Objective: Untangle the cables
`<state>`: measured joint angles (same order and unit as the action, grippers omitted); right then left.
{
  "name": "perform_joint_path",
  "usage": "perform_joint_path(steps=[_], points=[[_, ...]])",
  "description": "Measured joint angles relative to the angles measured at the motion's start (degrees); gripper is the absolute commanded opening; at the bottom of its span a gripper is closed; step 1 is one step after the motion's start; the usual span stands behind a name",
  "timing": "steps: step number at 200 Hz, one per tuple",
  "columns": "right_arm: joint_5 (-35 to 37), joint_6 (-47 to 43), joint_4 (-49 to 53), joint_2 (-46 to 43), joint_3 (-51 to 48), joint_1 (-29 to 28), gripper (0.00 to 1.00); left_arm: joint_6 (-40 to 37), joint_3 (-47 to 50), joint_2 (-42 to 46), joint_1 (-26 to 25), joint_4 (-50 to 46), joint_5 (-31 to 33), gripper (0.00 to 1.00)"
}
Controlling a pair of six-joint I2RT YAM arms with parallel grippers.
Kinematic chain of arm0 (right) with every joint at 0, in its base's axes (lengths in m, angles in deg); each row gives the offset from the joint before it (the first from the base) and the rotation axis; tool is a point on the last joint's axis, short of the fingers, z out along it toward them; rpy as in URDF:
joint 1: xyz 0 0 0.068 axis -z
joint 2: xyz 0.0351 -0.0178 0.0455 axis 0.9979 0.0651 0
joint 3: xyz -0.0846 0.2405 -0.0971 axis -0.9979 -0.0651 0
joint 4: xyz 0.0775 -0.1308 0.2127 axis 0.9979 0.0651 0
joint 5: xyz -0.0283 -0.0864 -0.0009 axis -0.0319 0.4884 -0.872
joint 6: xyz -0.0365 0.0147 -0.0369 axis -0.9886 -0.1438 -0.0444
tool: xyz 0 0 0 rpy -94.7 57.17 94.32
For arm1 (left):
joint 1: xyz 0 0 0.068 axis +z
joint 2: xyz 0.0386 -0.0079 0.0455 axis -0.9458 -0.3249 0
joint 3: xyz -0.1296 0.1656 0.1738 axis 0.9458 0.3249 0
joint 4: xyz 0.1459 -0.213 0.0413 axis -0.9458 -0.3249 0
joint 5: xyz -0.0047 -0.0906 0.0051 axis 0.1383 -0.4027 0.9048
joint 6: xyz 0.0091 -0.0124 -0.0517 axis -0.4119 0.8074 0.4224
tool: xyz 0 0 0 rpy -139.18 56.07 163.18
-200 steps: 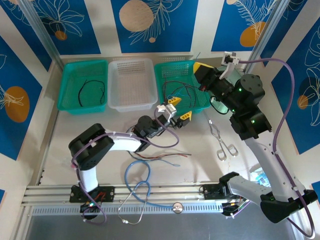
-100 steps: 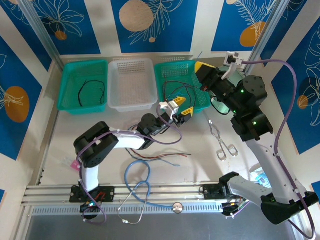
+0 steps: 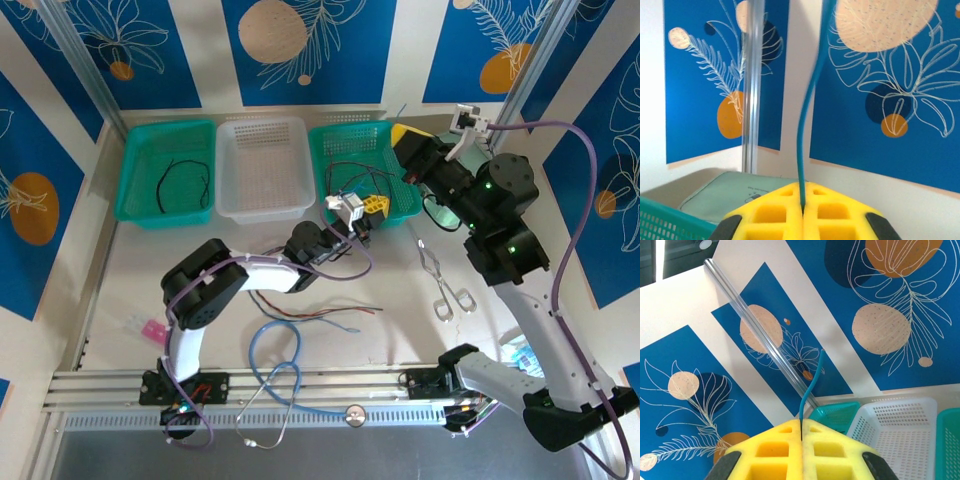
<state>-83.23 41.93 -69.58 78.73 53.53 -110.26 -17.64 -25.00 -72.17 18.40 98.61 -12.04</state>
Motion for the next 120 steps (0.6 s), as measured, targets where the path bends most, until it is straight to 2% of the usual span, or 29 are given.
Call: perform_joint_path(steps=[120], points=[[1.97, -8.46, 3.63, -0.07, 10.49, 3.54, 0.0, 2.23, 12.26, 2.51, 0.26, 0.61, 7.43, 0.0]])
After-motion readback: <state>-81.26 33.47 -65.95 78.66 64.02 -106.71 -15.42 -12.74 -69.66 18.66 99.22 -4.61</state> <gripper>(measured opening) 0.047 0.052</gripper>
